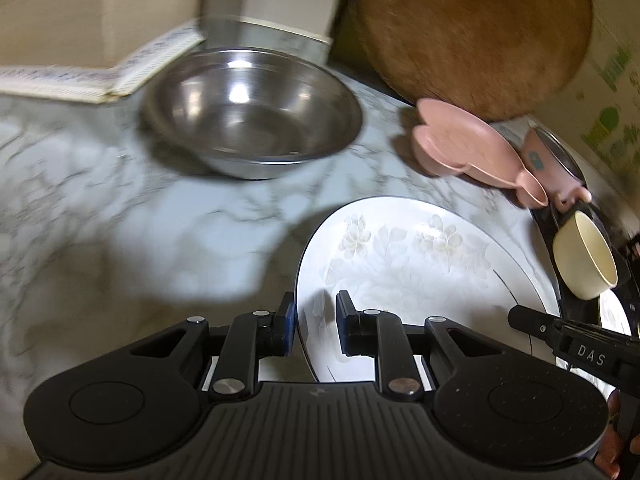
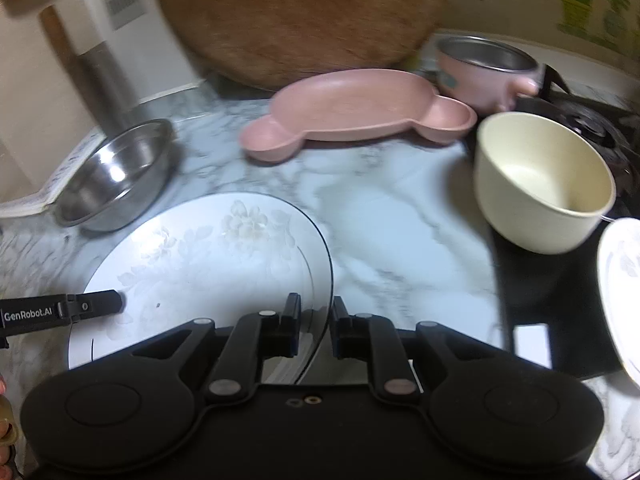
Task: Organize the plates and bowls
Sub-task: 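Lift the large plate with both grippers and carry it beside the steel bowl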
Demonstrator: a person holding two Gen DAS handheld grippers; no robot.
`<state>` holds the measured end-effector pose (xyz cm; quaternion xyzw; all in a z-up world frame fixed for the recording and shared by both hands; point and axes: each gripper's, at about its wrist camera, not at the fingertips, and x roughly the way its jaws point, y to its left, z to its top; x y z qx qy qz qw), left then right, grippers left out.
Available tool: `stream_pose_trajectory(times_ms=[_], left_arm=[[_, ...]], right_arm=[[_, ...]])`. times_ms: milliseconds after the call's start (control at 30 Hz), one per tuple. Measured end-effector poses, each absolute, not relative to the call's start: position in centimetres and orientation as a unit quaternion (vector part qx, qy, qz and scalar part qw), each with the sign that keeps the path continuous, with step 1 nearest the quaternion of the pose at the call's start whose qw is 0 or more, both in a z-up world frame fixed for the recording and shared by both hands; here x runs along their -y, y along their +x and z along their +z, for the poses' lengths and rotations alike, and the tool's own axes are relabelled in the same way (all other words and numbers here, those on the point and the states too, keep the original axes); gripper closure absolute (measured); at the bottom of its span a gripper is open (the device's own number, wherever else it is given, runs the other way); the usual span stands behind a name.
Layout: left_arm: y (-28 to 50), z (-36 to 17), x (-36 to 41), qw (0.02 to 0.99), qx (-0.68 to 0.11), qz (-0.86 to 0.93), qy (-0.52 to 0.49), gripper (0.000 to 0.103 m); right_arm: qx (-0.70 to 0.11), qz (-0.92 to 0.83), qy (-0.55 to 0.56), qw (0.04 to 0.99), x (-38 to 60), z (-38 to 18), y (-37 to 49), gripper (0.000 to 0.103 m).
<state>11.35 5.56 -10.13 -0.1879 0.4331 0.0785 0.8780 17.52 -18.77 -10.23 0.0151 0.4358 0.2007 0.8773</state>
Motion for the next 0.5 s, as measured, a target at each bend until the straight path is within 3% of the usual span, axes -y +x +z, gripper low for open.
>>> stream_pose_trajectory(times_ms=[500], left_arm=[[4.5, -9.5, -14.1, 0.868, -0.407, 0.179, -0.219, 0.083]], right_arm=[[-0.428, 0.301, -0.018, 0.852, 9.2, -9.9, 14.9, 0.088]])
